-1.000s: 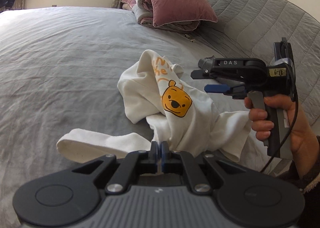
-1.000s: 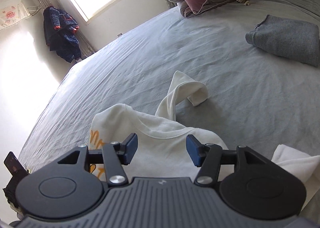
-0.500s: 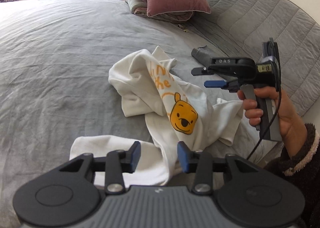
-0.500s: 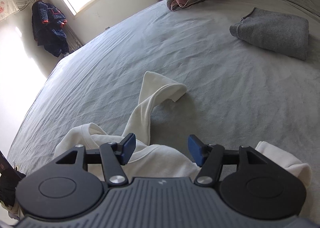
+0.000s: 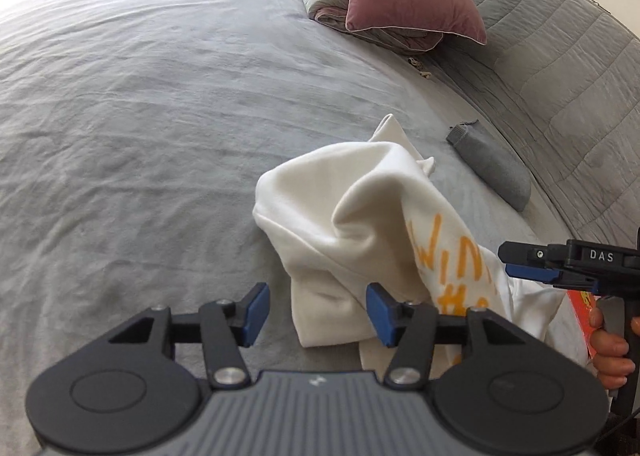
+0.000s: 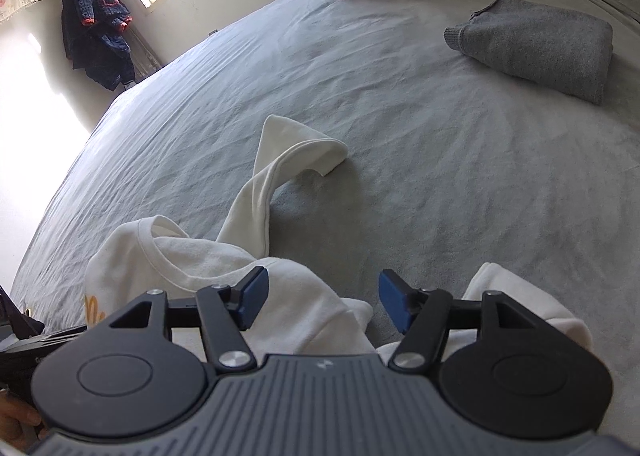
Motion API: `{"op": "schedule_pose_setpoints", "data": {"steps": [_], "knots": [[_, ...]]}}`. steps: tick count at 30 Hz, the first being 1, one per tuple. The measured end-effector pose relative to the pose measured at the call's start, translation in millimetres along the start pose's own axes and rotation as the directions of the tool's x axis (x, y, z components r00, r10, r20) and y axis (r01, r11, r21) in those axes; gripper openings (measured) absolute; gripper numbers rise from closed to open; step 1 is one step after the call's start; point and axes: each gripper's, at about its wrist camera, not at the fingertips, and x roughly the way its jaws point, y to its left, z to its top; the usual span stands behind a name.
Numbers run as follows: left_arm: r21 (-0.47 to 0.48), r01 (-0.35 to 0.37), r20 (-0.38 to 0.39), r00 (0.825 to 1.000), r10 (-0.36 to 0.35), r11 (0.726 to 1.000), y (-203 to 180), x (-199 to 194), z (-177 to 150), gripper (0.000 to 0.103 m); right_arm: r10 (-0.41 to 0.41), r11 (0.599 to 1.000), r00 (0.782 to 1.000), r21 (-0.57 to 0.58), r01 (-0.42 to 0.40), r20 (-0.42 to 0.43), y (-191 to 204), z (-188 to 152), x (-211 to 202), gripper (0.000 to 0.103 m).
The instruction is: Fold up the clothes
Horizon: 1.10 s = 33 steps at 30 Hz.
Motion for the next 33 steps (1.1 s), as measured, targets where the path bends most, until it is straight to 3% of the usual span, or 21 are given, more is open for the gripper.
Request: {"op": "schedule_pose_setpoints", "data": {"steps": [6, 8, 12, 16, 19, 25, 33], "knots": [[-0.049, 0.042, -0.019, 0.999, -0.043, 0.998, 2.5, 26.4, 1.4, 0.045, 0.060, 0.998, 0.996, 0.022, -0.059, -0.069, -1.9, -1.2, 9.9, 0.065], [-0.057, 0.047, -0.012, 0.999, -0.048, 0.997, 0.9, 27.9, 2.5, 0.032, 0.045, 0.999, 0.996, 0.012, -0.045, -0.080, -0.8, -2.3, 14.0, 0.065], [-0.045, 0.035, 0.013, 0.999, -0.035, 0.998, -5.5, 26.3, 4.4, 0.016, 0.040, 0.999, 0.994, -0.011, -0.042, -0.104, 0.4, -4.8, 20.2, 0.060], [0.019, -0.025, 0.082, 0.996, 0.023, 1.000, -19.1, 6.7, 5.0, 0.010, 0.016, 0.998, 0.995, -0.060, -0.022, -0.102, 3.1, -9.7, 22.0, 0.019], [0.073, -0.070, 0.135, 0.989, 0.060, 0.995, -27.3, -16.1, 6.1, 0.009, 0.024, 0.998, 0.998, -0.056, -0.027, -0.066, 1.8, -9.5, 15.5, 0.011], [0.168, -0.175, 0.241, 0.962, 0.131, 0.970, -33.0, -66.4, 0.4, 0.008, 0.025, 0.997, 0.999, -0.068, -0.024, 0.019, 9.2, -8.4, -1.7, 0.009], [0.202, -0.334, 0.357, 0.901, 0.248, 0.921, -19.6, -120.8, -9.1, 0.008, 0.019, 0.991, 0.989, -0.135, 0.001, 0.147, 35.5, -8.8, -21.9, 0.009]]}}
